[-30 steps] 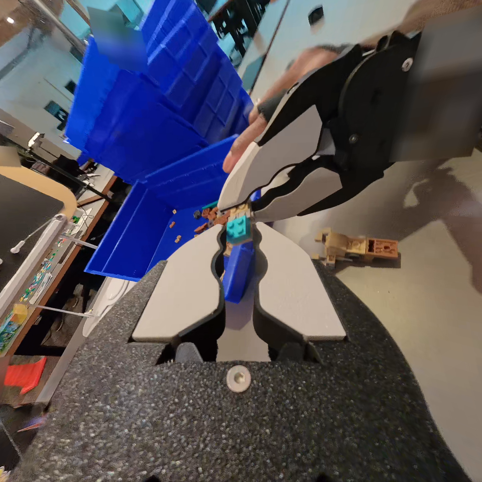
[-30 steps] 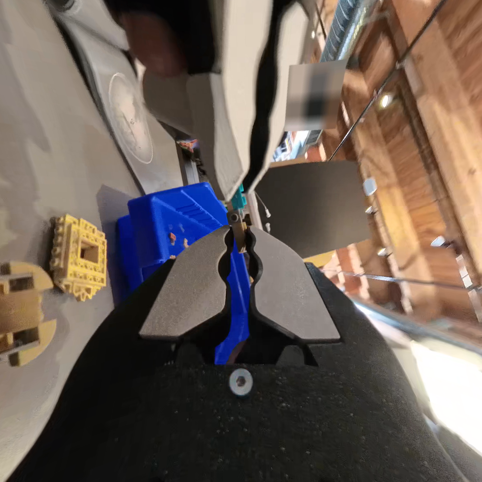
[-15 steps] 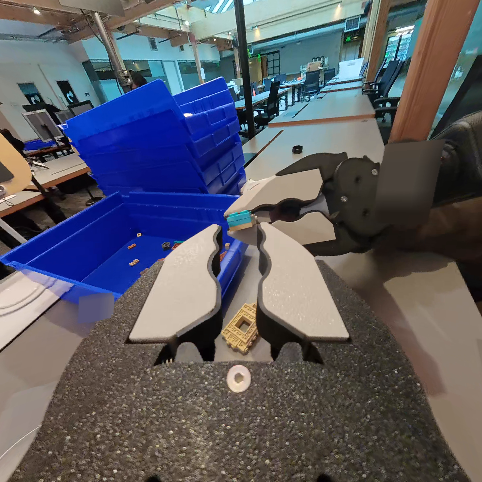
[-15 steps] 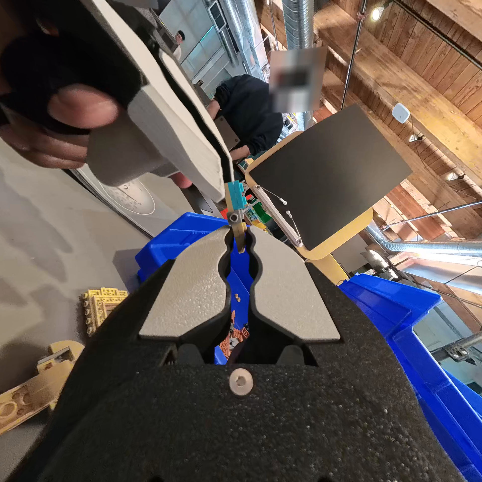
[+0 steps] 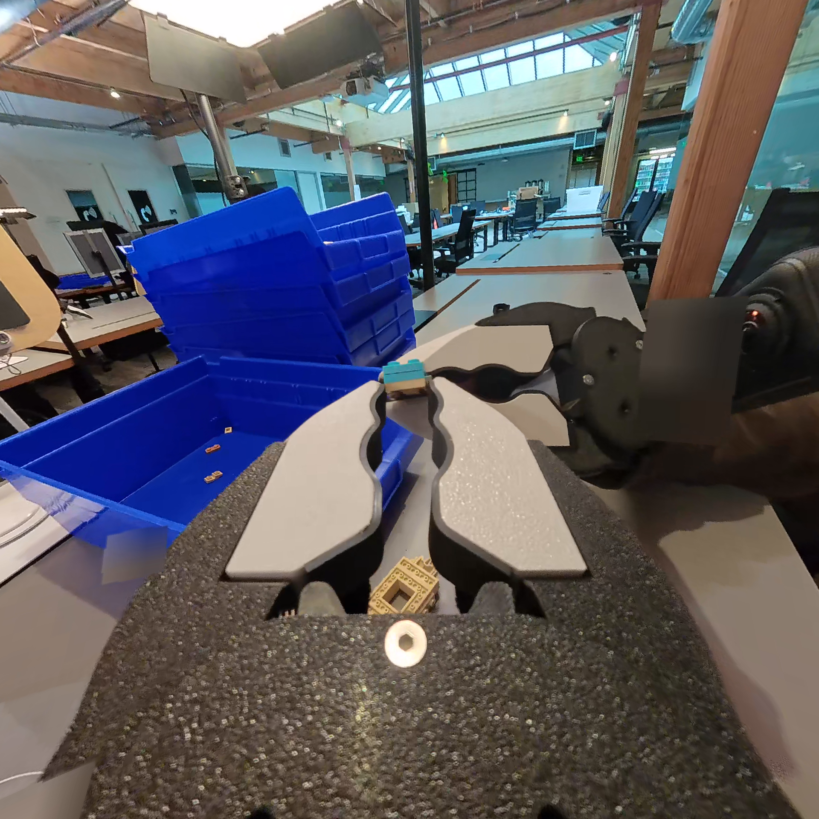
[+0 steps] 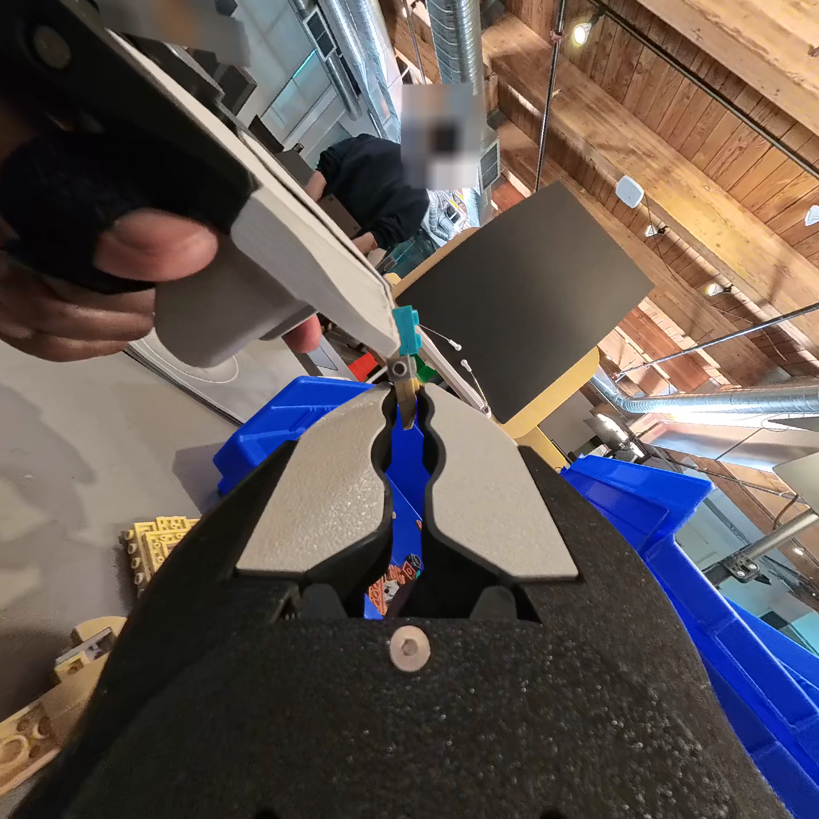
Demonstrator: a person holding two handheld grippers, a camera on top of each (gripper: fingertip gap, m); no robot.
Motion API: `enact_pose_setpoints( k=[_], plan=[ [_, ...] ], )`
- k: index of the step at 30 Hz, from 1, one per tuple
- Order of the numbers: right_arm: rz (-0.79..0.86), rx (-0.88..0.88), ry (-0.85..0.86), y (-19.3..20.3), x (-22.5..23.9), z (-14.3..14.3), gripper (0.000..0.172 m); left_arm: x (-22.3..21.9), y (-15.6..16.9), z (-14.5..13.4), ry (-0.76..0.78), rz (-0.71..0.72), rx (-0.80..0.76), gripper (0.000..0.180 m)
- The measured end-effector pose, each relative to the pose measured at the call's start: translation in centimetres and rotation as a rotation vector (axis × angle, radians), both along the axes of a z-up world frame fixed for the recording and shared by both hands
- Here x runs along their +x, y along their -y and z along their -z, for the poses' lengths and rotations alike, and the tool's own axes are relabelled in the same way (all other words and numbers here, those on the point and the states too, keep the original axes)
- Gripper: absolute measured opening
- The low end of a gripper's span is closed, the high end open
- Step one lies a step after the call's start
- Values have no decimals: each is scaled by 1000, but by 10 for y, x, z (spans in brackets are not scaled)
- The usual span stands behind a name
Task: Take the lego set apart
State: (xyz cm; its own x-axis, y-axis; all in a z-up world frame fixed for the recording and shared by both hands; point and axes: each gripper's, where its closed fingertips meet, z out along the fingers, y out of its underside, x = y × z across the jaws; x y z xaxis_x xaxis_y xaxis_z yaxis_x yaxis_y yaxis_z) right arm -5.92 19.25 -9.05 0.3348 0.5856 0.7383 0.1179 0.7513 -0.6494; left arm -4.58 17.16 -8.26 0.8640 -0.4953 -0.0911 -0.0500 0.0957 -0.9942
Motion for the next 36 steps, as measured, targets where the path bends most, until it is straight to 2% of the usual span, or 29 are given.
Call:
enact_pose_setpoints(
  k=[6, 15, 18, 20, 23, 29, 36],
  plan=[
    [11, 1, -15, 4, -1, 1, 8, 1, 0, -4, 43, 1, 35, 17],
    [-23, 44, -27, 11, -1, -3, 8, 3, 7, -8, -8, 17, 75, 17],
    [-114, 36, 28, 18, -2, 2, 15, 3, 11, -10, -73, 18, 98, 16],
    [-212, 22, 79, 24, -1, 6, 20, 3, 14, -11, -184, 3, 131, 16],
    [-317, -1, 129, 29, 6, 9, 20, 7, 21, -13, -338, -17, 198, 17],
    [-451, -3, 163, 39, 21, 3, 21, 9, 26, -5, -526, -16, 221, 17],
    [-526, -24, 228, 51, 24, 11, 25, 25, 35, 7, -530, 124, 183, 17]
  ],
)
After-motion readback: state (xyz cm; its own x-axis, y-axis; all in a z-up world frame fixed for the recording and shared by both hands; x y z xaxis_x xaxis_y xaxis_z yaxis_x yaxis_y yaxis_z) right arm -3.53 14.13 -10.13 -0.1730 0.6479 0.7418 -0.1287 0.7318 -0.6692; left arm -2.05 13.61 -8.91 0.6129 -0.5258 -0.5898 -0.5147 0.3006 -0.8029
